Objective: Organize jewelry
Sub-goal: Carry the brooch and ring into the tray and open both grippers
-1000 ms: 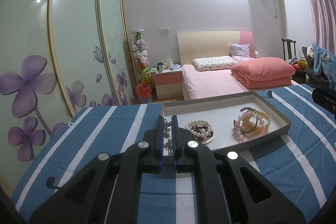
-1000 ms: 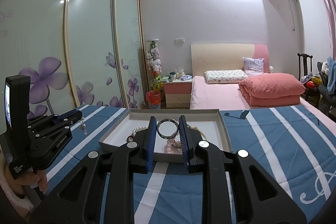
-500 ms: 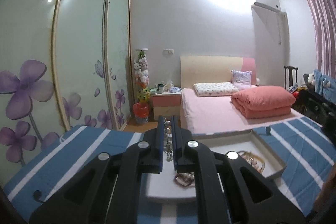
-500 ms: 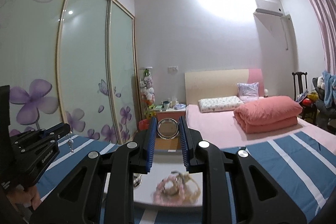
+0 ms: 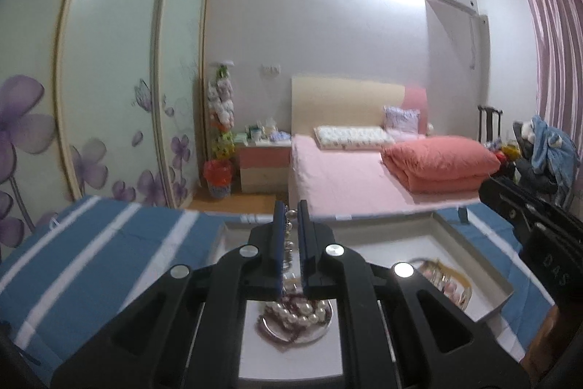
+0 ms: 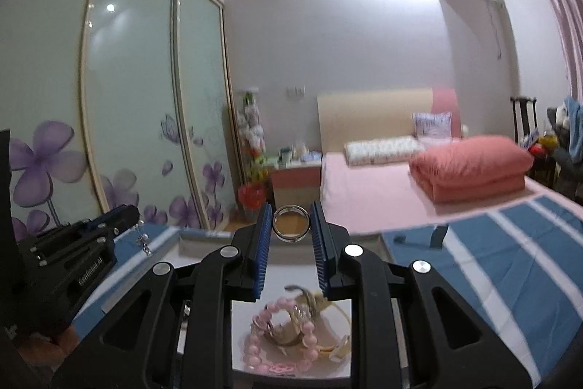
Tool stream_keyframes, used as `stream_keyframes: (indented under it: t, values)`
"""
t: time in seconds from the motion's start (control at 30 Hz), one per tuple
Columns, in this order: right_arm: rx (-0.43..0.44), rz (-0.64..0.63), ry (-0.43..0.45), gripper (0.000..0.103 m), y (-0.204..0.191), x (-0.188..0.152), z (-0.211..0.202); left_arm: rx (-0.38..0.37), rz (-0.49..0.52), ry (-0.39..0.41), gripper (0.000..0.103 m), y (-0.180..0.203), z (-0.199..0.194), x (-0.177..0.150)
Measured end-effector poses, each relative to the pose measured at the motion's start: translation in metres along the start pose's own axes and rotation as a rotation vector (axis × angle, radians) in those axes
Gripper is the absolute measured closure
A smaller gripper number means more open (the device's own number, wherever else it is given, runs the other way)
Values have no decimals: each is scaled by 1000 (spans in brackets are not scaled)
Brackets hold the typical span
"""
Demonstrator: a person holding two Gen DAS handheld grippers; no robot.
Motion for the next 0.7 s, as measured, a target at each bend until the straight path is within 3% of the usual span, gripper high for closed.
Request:
stream_keyframes:
  t: [0.2, 0.5, 0.57, 0.6, 0.63, 0.7]
  values:
    - [0, -42, -75, 80, -11, -8, 13, -13, -10, -30, 95, -4, 11, -10]
    - [7, -35, -113, 79, -12, -9, 21, -54, 2, -31, 95, 0, 14, -12]
    - [10, -16, -105, 67, -12, -6, 19, -74, -13, -25, 88, -2, 12, -11]
    - [3, -9, -93, 52, -10, -5, 16, -79, -20, -23, 80, -3, 12, -10]
    - [0, -5, -85, 48, -8, -2, 18, -87, -34, -17, 74, -5, 9, -8]
    - [1, 2, -75, 48, -7, 2, 13, -94, -54, -11, 73, -8, 4, -5]
Point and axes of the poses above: each gripper's, at about its wrist camera, not at the fingertips, and z roughly the way its jaws point, y to its right, x to its top, the point moved 1 cm from there along z, roughly the way its jaws point, and after that the axes turned 12 degrees about -x, right-handed, at the moved point
